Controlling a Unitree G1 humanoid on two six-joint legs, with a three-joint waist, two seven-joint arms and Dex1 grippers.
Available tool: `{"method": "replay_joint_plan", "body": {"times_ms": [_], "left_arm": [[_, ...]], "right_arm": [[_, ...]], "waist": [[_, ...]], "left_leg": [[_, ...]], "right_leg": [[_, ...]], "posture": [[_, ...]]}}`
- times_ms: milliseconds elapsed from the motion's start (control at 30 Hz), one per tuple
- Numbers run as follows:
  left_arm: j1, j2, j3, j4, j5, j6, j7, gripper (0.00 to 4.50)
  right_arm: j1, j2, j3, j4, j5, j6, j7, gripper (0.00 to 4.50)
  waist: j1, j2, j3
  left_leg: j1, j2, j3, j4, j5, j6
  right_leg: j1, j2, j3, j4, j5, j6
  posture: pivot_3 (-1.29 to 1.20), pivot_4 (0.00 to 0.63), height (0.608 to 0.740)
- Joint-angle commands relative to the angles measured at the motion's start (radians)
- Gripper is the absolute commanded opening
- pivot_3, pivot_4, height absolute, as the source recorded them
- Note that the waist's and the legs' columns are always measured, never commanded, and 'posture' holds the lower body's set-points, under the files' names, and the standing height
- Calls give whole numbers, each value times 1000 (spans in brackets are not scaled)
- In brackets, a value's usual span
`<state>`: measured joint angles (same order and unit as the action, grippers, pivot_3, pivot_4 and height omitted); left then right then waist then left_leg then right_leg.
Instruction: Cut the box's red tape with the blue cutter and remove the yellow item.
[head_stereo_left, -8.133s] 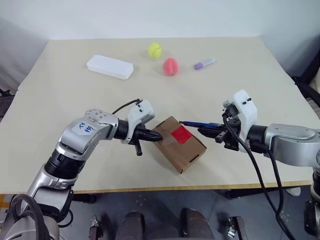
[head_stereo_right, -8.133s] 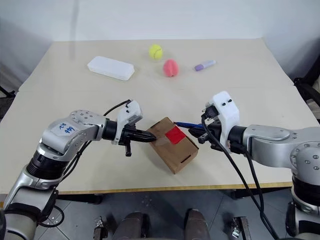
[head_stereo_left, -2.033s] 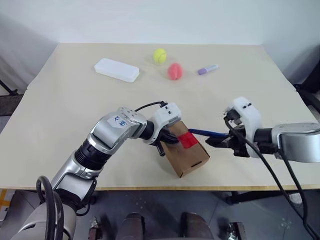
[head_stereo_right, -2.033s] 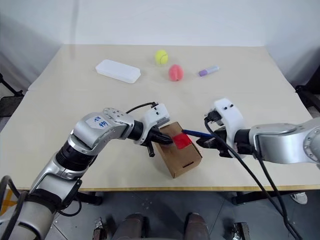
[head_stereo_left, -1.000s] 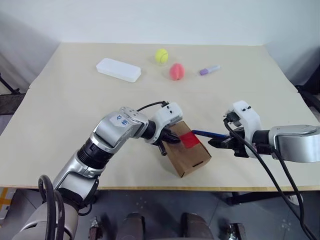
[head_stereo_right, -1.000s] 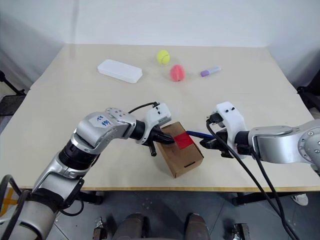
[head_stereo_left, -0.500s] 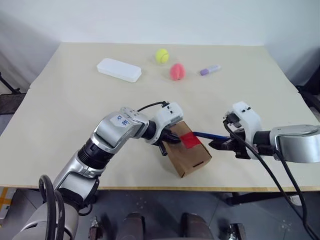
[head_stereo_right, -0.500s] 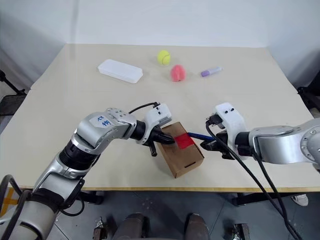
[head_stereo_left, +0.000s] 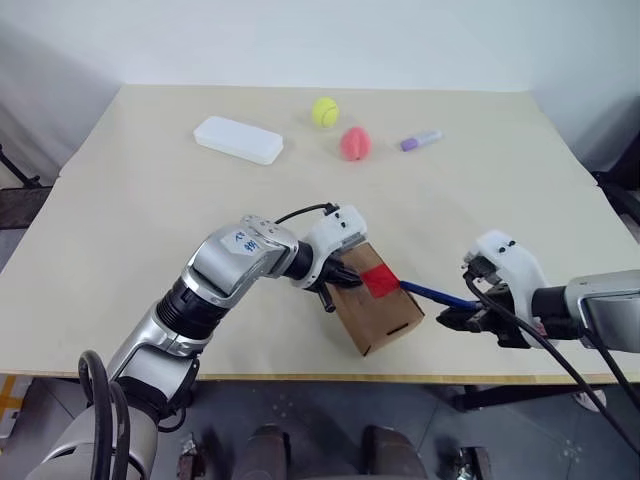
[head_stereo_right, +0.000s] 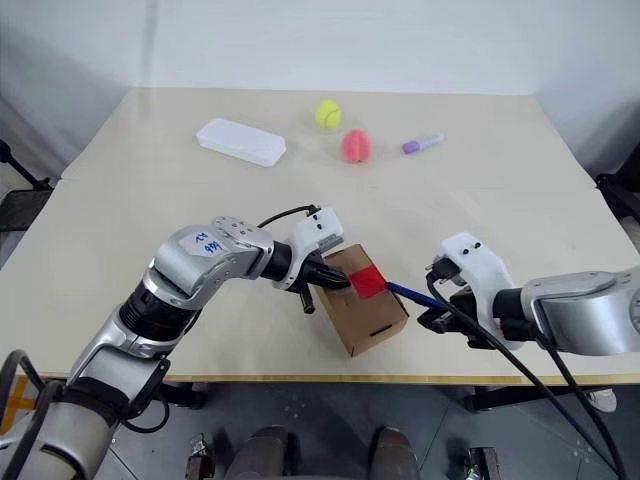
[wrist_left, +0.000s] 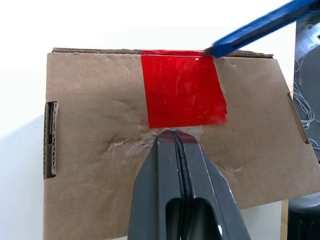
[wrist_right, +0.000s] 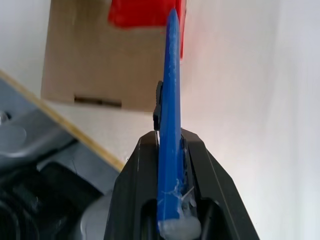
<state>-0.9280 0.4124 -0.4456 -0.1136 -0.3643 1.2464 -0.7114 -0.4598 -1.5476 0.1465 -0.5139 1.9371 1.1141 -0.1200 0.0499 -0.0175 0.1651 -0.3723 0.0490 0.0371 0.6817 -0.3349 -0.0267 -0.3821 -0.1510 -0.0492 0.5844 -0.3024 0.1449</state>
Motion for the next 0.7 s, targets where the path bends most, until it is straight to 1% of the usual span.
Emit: {"method": "replay_joint_plan", "body": {"times_ms": [33, 100, 167, 433, 567, 700], "left_arm": [[50, 11, -58, 81, 68, 51, 74, 0], [47, 8, -59, 87, 69, 46, 73, 0], [44, 3, -60, 93, 70, 43, 73, 0], [42, 0, -63, 89, 67, 41, 71, 0], [41, 1, -63, 91, 67, 39, 69, 0], [39, -3, -63, 99, 69, 34, 68, 0]], "right_arm": [[33, -45, -26, -52, 35, -4, 60, 117], [41, -47, -29, -50, 35, -17, 53, 117], [31, -25, -19, -40, 35, -31, 25, 117], [-135, 188, 91, 66, 20, -11, -156, 117], [-199, 293, 128, 141, -46, 30, -193, 117], [-225, 376, 123, 189, -126, 53, -201, 117]], "waist": [[-1, 0, 0], [-1, 0, 0], [-1, 0, 0], [-5, -1, 0], [-6, -1, -1], [-4, -1, -1]], "left_leg": [[0, 0, 0, 0, 0, 0], [0, 0, 0, 0, 0, 0], [0, 0, 0, 0, 0, 0], [1, 1, 0, 0, 0, 0], [1, 1, 0, 0, 0, 0], [1, 1, 0, 0, 0, 0]], "right_leg": [[0, 0, 0, 0, 0, 0], [0, 0, 0, 0, 0, 0], [0, 0, 0, 0, 0, -1], [1, 0, -1, -2, 2, -5], [1, 0, -1, -2, 2, -5], [1, 0, -1, -2, 2, -5]], "posture": [[0, 150, 740], [0, 150, 740], [0, 150, 740], [0, 150, 740], [0, 150, 740], [0, 150, 740]]}}
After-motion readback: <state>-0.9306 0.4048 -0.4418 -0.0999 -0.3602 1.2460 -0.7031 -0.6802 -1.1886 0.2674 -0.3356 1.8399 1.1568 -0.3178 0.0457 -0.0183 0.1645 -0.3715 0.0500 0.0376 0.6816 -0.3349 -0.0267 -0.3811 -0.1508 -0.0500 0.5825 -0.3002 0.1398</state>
